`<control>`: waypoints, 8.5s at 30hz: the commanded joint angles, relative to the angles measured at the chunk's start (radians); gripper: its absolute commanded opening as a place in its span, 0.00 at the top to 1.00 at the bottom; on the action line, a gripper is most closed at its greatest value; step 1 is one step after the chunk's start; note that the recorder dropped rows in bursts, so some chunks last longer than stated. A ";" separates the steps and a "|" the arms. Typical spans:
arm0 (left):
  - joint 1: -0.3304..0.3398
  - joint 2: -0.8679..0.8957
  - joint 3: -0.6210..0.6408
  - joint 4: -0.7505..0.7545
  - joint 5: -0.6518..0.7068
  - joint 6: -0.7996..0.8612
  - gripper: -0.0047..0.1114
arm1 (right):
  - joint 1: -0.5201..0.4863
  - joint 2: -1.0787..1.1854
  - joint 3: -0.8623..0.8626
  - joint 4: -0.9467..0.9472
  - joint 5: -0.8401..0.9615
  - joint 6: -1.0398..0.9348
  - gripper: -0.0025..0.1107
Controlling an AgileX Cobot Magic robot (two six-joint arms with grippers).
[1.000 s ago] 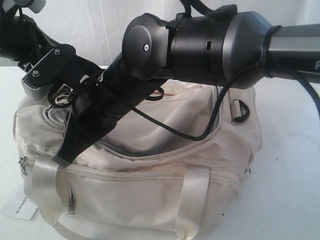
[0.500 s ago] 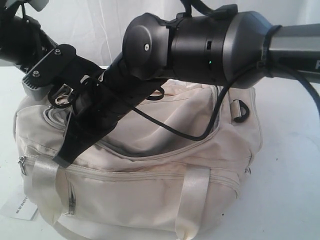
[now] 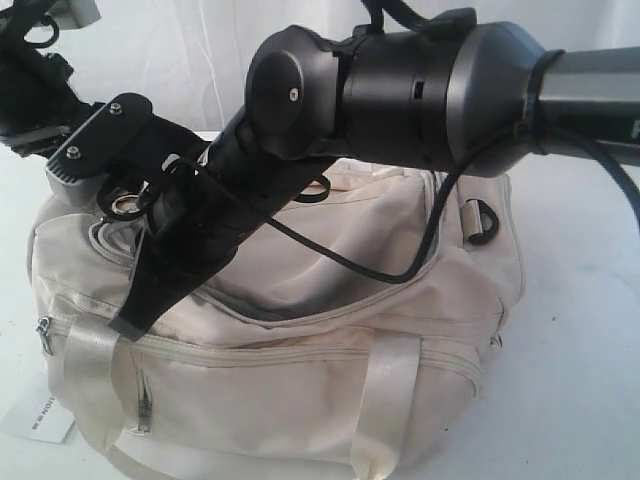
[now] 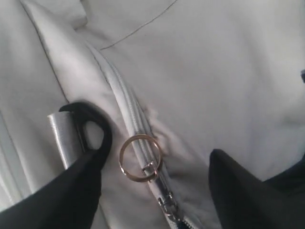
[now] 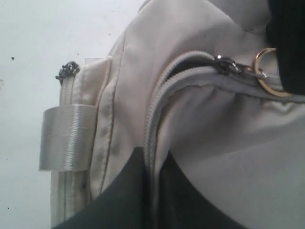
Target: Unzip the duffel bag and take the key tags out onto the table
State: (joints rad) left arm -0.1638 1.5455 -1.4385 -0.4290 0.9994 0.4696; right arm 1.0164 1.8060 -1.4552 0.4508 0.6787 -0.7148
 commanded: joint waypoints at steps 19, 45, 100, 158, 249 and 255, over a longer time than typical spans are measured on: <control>-0.001 0.133 -0.006 -0.040 0.025 0.001 0.46 | 0.011 -0.007 0.002 0.023 0.056 0.003 0.98; -0.001 0.022 -0.006 -0.147 -0.151 0.033 0.96 | 0.011 -0.007 0.002 0.023 0.058 0.005 0.98; 0.001 0.319 -0.178 -0.355 -0.698 0.321 0.85 | 0.011 -0.013 0.002 0.038 0.113 0.001 0.98; 0.003 -0.476 0.418 0.144 -0.169 -0.071 0.96 | 0.008 -0.064 0.001 -0.367 0.062 0.251 0.60; 0.003 -0.476 0.418 0.115 -0.160 -0.071 0.96 | -0.257 0.247 -0.567 -1.327 0.091 1.206 0.50; 0.003 -0.476 0.418 0.099 -0.161 -0.071 0.96 | -0.257 0.243 -0.567 -1.181 0.182 0.995 0.45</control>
State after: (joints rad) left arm -0.1630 1.0780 -1.0253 -0.3068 0.8223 0.3998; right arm 0.7598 2.0540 -2.0198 -0.8024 0.8101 0.3728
